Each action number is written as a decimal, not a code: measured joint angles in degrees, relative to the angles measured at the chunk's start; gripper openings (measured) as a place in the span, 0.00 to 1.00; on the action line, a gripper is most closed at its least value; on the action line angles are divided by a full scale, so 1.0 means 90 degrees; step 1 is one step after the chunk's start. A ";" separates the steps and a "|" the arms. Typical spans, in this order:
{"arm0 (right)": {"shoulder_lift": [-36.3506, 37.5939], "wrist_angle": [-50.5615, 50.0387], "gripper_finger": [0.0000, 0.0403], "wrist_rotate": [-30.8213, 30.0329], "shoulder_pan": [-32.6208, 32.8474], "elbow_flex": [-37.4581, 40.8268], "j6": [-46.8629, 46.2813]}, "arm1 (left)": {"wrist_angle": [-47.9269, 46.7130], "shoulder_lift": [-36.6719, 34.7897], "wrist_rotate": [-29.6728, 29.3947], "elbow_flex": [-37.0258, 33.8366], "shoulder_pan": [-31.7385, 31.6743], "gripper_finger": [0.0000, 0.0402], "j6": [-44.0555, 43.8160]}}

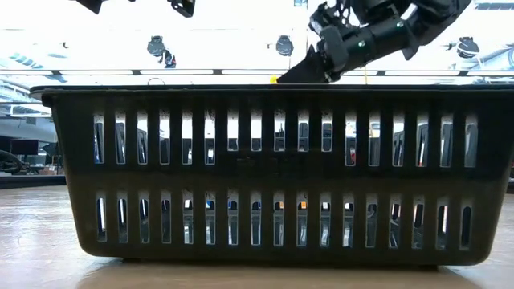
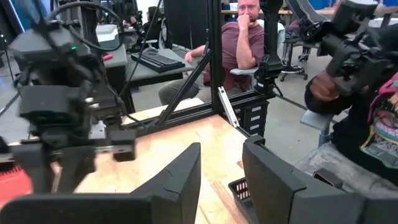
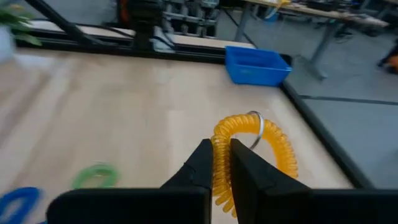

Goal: Sort spring keychains into baskets
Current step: Put the orange spring keychain into the blue basket

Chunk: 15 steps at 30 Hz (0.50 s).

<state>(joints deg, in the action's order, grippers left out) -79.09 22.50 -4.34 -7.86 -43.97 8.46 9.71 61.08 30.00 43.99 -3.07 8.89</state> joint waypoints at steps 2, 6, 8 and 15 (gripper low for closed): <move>0.0000 0.0023 0.04 0.0003 -0.0247 0.0000 0.0176 | 0.0003 0.0010 -0.0005 0.0000 0.0000 0.32 0.0353; 0.0000 0.0256 0.04 0.0304 -0.0866 0.0000 0.0309 | 0.0156 0.0118 -0.0465 0.0000 -0.0026 0.32 0.1461; 0.0000 0.0297 0.04 0.0810 -0.1208 0.0000 0.0210 | 0.0330 0.0199 -0.0923 0.0003 -0.0060 0.32 0.1862; 0.0000 0.0455 0.04 0.2895 -0.1881 0.0005 -0.0072 | 0.0488 0.0624 -0.2760 0.0005 -0.0374 0.32 0.2178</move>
<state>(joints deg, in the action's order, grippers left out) -79.09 26.60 21.71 -24.79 -43.92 7.82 14.10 66.69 5.16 44.03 -6.44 28.50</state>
